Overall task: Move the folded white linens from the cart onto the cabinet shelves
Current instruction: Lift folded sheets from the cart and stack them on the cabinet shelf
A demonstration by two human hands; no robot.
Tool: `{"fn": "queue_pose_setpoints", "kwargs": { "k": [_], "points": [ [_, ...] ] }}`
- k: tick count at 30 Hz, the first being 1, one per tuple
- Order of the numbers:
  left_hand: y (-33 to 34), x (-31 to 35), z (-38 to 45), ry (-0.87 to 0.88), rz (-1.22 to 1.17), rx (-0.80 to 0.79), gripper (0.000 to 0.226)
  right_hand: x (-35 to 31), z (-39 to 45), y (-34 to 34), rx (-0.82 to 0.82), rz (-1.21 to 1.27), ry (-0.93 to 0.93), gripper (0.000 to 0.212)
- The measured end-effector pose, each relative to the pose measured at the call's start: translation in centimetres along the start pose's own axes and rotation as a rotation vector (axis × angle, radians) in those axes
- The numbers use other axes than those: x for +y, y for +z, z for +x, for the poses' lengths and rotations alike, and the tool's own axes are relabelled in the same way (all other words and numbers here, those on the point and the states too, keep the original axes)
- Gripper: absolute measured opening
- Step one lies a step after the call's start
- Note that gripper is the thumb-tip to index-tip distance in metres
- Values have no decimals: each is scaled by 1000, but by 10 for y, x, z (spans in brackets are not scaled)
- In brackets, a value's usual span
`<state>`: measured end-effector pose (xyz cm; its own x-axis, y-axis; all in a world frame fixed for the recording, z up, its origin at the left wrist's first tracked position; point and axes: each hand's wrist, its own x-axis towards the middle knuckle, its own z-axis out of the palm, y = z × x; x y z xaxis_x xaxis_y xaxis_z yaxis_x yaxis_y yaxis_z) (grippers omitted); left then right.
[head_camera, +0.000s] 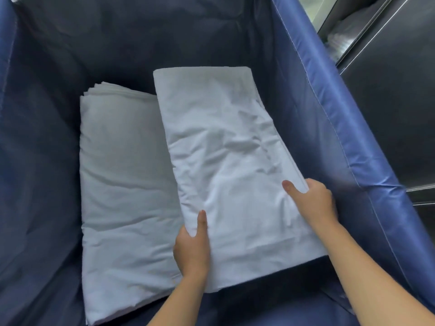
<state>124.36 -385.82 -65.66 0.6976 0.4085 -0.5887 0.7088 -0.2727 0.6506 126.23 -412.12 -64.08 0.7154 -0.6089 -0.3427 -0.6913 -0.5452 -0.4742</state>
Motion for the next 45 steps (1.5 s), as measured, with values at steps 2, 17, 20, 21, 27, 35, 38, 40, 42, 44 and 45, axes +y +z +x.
{"fn": "queue_pose_setpoints", "kwargs": {
  "k": [2, 17, 20, 21, 27, 35, 38, 40, 42, 44, 45],
  "points": [
    [2, 0, -3, 21, 132, 22, 48, 9, 4, 8, -88, -218, 27, 49],
    [34, 54, 73, 664, 543, 85, 108, -62, 21, 72, -166, -224, -442, 93],
    [39, 53, 87, 730, 584, 64, 105, -73, 36, 81, -255, -264, -396, 88],
    [39, 53, 90, 719, 587, 48, 105, -74, 38, 82, -274, -272, -381, 84],
    [30, 68, 85, 625, 591, -80, 101, -88, 39, 67, -346, -257, -343, 79],
    [-20, 143, 65, 279, 133, -130, 39, -153, 7, 3, -393, 339, -208, 45],
    [-42, 181, 44, 308, -27, -118, 32, -185, -5, -33, -357, 442, -288, 52],
    [-59, 211, 24, 343, -110, -123, 27, -209, -16, -63, -343, 499, -359, 49],
    [-77, 242, 1, 362, -172, -125, 29, -232, -27, -91, -322, 540, -414, 40],
    [-97, 271, -25, 360, -258, -146, 30, -253, -41, -118, -310, 594, -454, 38],
    [-108, 285, -38, 361, -299, -154, 31, -263, -49, -132, -312, 624, -467, 44]
  ]
}}
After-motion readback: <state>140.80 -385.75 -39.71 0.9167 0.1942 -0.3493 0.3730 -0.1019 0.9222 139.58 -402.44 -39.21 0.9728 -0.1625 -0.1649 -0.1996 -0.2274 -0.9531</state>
